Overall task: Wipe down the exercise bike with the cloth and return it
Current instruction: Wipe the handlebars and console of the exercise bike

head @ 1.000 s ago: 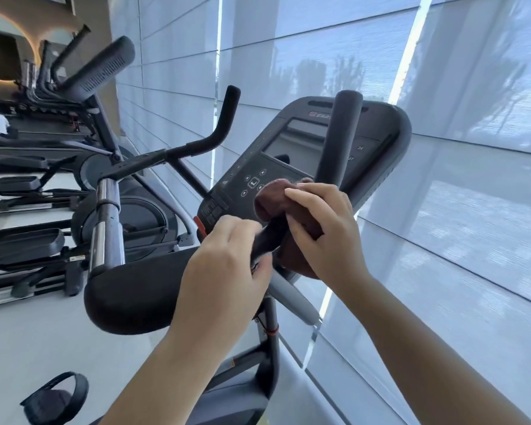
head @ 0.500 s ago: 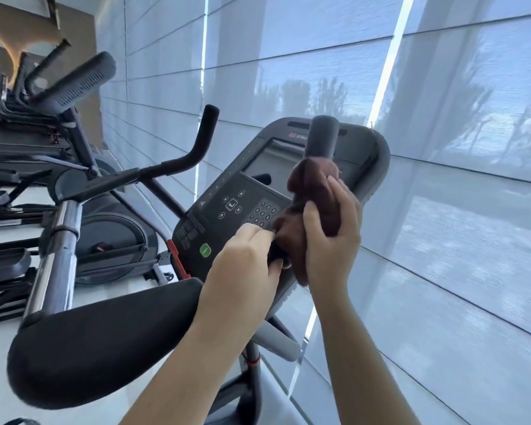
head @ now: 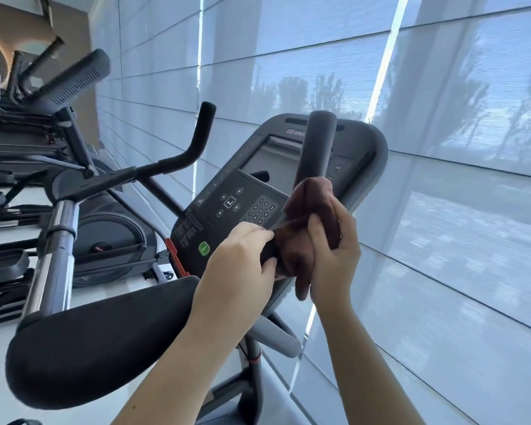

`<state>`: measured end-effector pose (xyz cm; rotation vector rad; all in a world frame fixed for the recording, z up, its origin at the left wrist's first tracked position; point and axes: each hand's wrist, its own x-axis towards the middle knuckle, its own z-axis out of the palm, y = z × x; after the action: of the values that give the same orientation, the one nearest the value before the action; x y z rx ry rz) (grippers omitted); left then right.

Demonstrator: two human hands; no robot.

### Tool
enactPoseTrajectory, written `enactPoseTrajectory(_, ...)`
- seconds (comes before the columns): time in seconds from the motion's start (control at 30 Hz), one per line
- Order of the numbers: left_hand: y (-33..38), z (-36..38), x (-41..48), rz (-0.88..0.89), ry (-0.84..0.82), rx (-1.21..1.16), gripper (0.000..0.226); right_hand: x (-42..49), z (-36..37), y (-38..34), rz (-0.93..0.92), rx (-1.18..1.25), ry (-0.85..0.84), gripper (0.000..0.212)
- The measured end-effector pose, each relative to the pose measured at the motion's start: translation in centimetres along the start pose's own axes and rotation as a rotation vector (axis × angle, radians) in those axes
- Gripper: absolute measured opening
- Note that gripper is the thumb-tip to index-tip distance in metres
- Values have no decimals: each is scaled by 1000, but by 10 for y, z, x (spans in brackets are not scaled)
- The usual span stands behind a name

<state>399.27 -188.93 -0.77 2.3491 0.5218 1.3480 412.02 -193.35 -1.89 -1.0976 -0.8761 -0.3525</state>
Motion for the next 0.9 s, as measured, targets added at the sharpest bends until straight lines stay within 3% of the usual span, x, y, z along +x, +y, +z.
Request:
enactPoseTrajectory(0.13,-2,1,2,-14,5,-5,28,56,6,-17,-52,-29,4,32)
enactPoseTrajectory(0.23,-4,1,3,-19,8,-12,30,95,9,-26,10,100,7,28)
enactPoseTrajectory(0.47,-4,-1,6,-22,-18,-16,31,17,-7,21,132,275,-44,36)
enactPoseTrajectory(0.7,-5,-2,6,-42,-25,-39,33,99,2,-5,217,418,-128,30)
enactPoseTrajectory(0.9,-4,-3,6,-41,-27,-24,33,55,-5,7,39,201,-117,37)
